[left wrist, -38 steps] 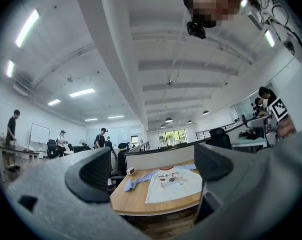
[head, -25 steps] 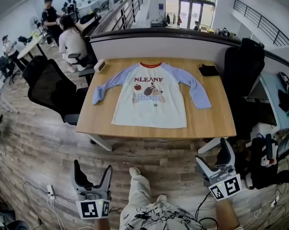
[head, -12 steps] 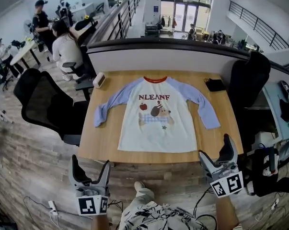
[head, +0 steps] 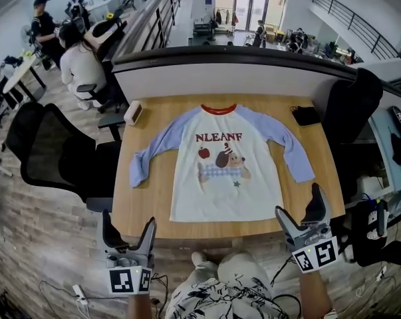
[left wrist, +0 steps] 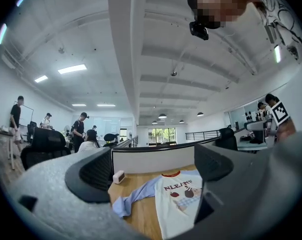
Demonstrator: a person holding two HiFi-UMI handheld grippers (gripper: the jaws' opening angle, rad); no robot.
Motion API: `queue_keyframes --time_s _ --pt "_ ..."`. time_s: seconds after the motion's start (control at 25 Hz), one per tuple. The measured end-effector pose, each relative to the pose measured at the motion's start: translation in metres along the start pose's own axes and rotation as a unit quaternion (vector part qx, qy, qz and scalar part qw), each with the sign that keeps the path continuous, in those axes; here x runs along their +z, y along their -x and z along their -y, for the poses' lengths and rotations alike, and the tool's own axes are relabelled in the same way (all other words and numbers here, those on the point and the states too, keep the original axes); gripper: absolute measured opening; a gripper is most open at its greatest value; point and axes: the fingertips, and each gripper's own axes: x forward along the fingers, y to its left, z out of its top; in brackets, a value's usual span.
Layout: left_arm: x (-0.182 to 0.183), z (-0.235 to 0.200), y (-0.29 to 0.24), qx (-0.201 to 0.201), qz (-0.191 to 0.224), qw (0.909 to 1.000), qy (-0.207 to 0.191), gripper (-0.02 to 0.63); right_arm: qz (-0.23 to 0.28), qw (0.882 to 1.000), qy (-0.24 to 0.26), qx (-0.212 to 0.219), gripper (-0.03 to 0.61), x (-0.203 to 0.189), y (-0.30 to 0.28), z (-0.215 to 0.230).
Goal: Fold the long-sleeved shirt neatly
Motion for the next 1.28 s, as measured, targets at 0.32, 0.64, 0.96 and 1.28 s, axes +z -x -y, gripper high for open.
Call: queue_keyframes --time_s 0.32,0.64,0.96,1.28 --pt "-0.013 0.003 -0.066 0.006 -0.014 0.9999 -0.008 0.508 -0.016 1.0 -0.013 0.001 0.491 -0.026 -0.054 0.048" --pt "-0.008 0.003 -0.129 0.054 -0.012 0.9984 -0.008 0.499 -0.015 0.999 -0.012 0.027 0.492 -0.027 -0.112 0.111" --pt "-0.042 -0.031 -0.161 0.104 -0.063 0.9923 -0.023 0.442 -0.061 0.993 -0.008 0.103 0.492 -0.074 -0.187 0.119" --pt "-0.174 -0.114 -0.178 0.16 -0.163 0.9722 0.052 0.442 -0.168 0.961 0.04 0.216 0.5 -0.195 -0.318 0.051"
